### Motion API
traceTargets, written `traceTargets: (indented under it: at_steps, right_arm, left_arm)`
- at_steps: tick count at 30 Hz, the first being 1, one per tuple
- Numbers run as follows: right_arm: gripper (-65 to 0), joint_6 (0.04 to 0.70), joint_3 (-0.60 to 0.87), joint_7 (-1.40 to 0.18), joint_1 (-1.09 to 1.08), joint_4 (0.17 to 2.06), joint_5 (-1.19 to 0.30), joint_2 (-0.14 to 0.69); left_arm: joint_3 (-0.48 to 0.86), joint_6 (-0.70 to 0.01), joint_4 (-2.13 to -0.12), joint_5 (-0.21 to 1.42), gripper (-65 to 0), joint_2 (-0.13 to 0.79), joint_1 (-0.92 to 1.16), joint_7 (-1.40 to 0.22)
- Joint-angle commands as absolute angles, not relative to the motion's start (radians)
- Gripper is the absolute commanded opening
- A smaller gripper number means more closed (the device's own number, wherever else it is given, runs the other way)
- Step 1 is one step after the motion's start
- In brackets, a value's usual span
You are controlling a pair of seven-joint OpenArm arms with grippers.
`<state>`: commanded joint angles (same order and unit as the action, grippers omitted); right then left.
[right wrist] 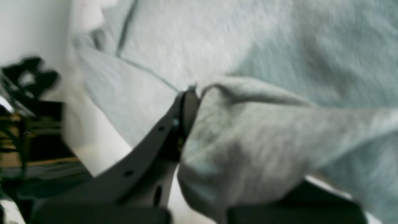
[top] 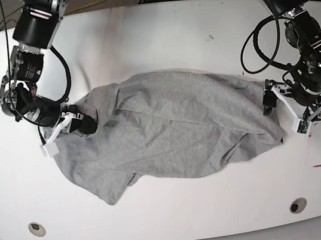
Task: Layout the t-shirt on the table in an organized manner, then fold the t-shirt properly
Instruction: 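Release the shirt with the left gripper and lower the right gripper onto it, then grasp the shirt edge with the right gripper and lift it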
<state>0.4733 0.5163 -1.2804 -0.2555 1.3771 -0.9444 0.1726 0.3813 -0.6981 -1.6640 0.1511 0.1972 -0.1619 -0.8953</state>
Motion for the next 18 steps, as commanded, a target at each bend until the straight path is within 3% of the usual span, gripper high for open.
traceTargets:
  at_steps: [11, 16, 17, 18]
  right_arm:
    - [-63.0, 0.473, 0.406, -1.194, -0.426, 1.184, -0.94, 0.223]
    - [-40.8, 0.472, 0.404, -1.193, -0.467, 1.153, -0.9, 0.231]
    - [-31.2, 0.472, 0.404, -1.193, -0.467, 1.156, -0.894, 0.229]
    - [-26.8, 0.472, 0.404, -1.193, -0.467, 1.158, -0.895, 0.229]
  left_arm:
    - [0.381, -0.698, -1.662, 0.151, 0.0, 0.196, -0.162, -0.895]
    - [0.381, -0.698, -1.662, 0.151, 0.0, 0.194, -0.162, -0.895]
    - [0.381, -0.698, -1.661, 0.151, 0.0, 0.194, -0.163, -0.895]
    - [0.381, -0.698, -1.661, 0.151, 0.0, 0.194, -0.165, -0.895]
